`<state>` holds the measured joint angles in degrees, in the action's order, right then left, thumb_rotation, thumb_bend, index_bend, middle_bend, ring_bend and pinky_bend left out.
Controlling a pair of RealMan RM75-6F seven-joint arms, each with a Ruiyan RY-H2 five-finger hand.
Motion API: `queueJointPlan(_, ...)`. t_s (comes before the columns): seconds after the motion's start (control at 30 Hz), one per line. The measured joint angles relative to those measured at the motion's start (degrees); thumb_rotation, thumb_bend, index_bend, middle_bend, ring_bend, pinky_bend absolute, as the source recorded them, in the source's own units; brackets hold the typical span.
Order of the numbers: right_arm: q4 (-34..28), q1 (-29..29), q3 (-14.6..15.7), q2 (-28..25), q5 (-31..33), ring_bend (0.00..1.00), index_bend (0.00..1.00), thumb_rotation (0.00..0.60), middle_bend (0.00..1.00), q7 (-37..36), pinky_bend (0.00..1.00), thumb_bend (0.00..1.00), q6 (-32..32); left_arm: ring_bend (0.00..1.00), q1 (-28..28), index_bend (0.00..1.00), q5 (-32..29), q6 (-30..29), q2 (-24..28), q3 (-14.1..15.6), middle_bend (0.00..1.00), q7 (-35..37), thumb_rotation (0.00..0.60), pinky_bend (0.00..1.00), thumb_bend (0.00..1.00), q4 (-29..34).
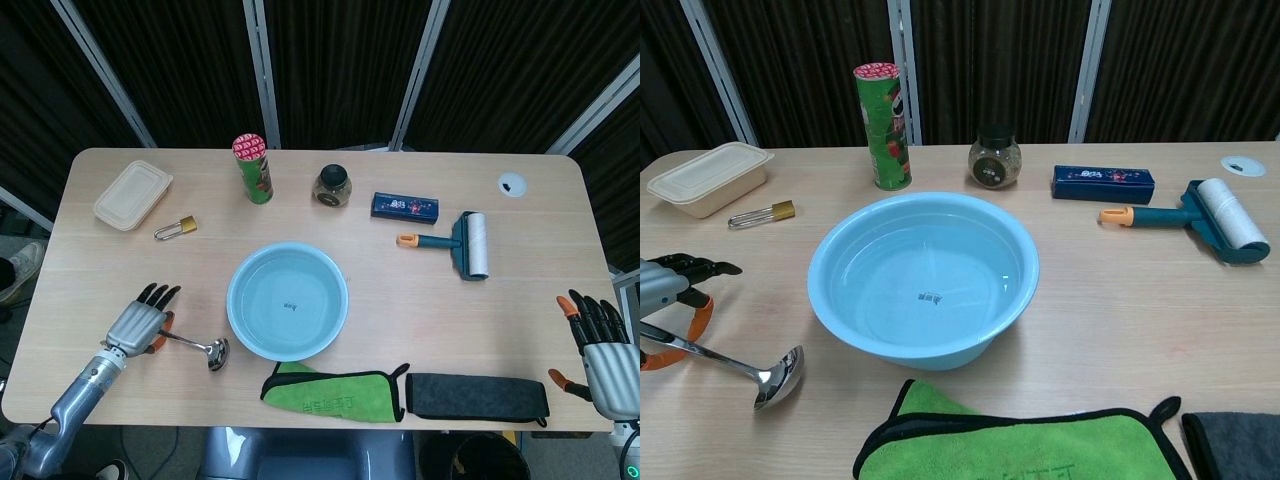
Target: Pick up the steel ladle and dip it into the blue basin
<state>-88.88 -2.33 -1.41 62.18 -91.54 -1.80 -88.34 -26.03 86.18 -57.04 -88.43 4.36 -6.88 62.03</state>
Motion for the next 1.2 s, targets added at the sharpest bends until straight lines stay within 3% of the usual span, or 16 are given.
queueJointPlan(0.7, -0.36, 0.12, 0.63, 0.24, -1.38, 0.00, 0.00, 0.600, 0.00, 0.70, 0.00, 0.00, -0.50, 0.00, 4.58, 0.61, 9.07, -11.61, 8.88, 5.79, 0.00, 4.57, 0.600, 0.00, 0.41, 12.41)
queueJointPlan(0.9, -0.27, -0.06, 1.09, 0.67, -2.25, 0.00, 0.00, 0.600, 0.00, 1.53, 0.00, 0.00, -0.20, 0.00, 4.56, 0.62, 10.65, -13.83, 11.61, 5.82, 0.00, 9.34, 0.600, 0.00, 0.41, 17.66)
queueJointPlan(1.2, -0.44, 0.04, 1.48, 0.51, -3.19, 0.00, 0.00, 0.600, 0.00, 1.13, 0.00, 0.00, -0.75, 0.00, 5.17, 0.65, 12.38, -17.59, 14.28, 4.90, 0.00, 9.69, 0.600, 0.00, 0.41, 21.70)
